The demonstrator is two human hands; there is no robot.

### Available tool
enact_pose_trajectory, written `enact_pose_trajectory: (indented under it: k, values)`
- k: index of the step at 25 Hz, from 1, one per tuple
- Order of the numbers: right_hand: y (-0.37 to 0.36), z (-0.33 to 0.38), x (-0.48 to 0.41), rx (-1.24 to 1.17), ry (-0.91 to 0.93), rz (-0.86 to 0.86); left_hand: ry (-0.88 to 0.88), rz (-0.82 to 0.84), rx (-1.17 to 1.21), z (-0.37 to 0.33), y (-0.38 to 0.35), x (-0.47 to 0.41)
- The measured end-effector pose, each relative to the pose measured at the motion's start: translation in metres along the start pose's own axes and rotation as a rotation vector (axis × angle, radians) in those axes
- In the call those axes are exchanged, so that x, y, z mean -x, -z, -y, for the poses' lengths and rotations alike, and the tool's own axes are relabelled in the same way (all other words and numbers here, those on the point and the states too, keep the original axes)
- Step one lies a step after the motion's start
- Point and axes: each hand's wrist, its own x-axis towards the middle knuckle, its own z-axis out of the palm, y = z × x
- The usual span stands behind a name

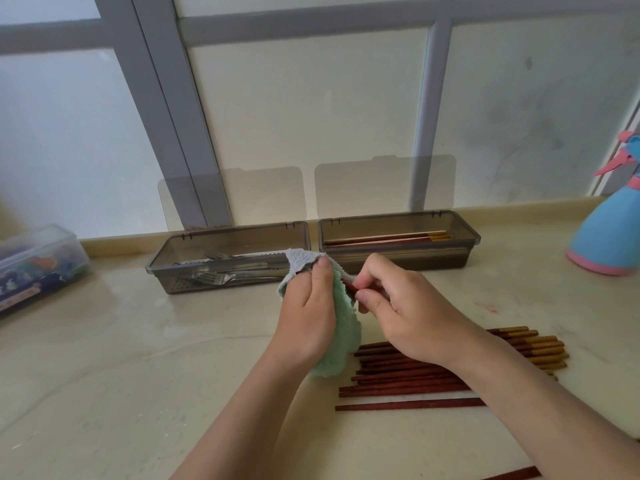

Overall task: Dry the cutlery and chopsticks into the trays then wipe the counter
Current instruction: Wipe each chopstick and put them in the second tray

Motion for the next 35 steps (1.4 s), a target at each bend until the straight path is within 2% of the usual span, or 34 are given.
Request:
enact_pose_trajectory:
  k: [4,6,8,10,12,16,19,21,23,24,26,28,31,35]
  values:
    - [-0.004,0.001,-0.002,-0.014,0.026,-0.042,-0.041,0.053,-0.042,0.002,-0.008,0.003]
    - [-0.001,0.002,-0.005,-0.030,-0.010,-0.038,-0.036,0.021,-0.044,0.000,-0.006,0.003]
    - [0.010,-0.002,-0.005,-0.030,-0.105,0.018,0.017,-0.114,0.062,-0.002,0.003,-0.004]
    - [0.020,-0.008,-0.005,0.022,-0.172,0.102,0.152,-0.329,0.206,-0.003,0.015,-0.015]
    - [0.021,-0.009,-0.004,0.056,-0.144,0.134,0.242,-0.411,0.257,-0.002,0.019,-0.018]
    - [0.001,0.000,-0.006,0.003,-0.042,0.101,0.079,-0.151,0.049,-0.004,-0.006,0.001]
    - [0.001,0.001,-0.007,-0.006,-0.085,0.099,0.040,-0.084,-0.012,0.004,-0.008,-0.001]
    - [0.005,0.001,-0.005,0.014,-0.135,0.149,0.054,-0.103,-0.008,0.010,-0.002,-0.008]
    - [0.009,0.000,-0.005,0.036,-0.122,0.050,0.055,-0.090,0.008,0.009,0.007,-0.010]
    - [0.011,-0.002,-0.007,-0.005,-0.125,-0.051,0.034,-0.001,-0.011,0.007,0.011,-0.009]
    - [0.014,-0.003,-0.010,-0.261,-0.211,-0.167,0.003,0.289,-0.092,-0.003,0.012,-0.002]
    - [0.010,0.001,-0.012,-0.562,-0.322,-0.122,0.010,0.519,-0.186,-0.008,0.006,0.004]
    - [0.007,-0.004,-0.016,-0.769,-0.478,-0.139,-0.038,0.587,-0.285,-0.001,0.000,0.004]
    - [0.022,-0.022,-0.024,-0.919,-0.679,-0.427,-0.074,0.645,-0.360,0.000,-0.004,0.009]
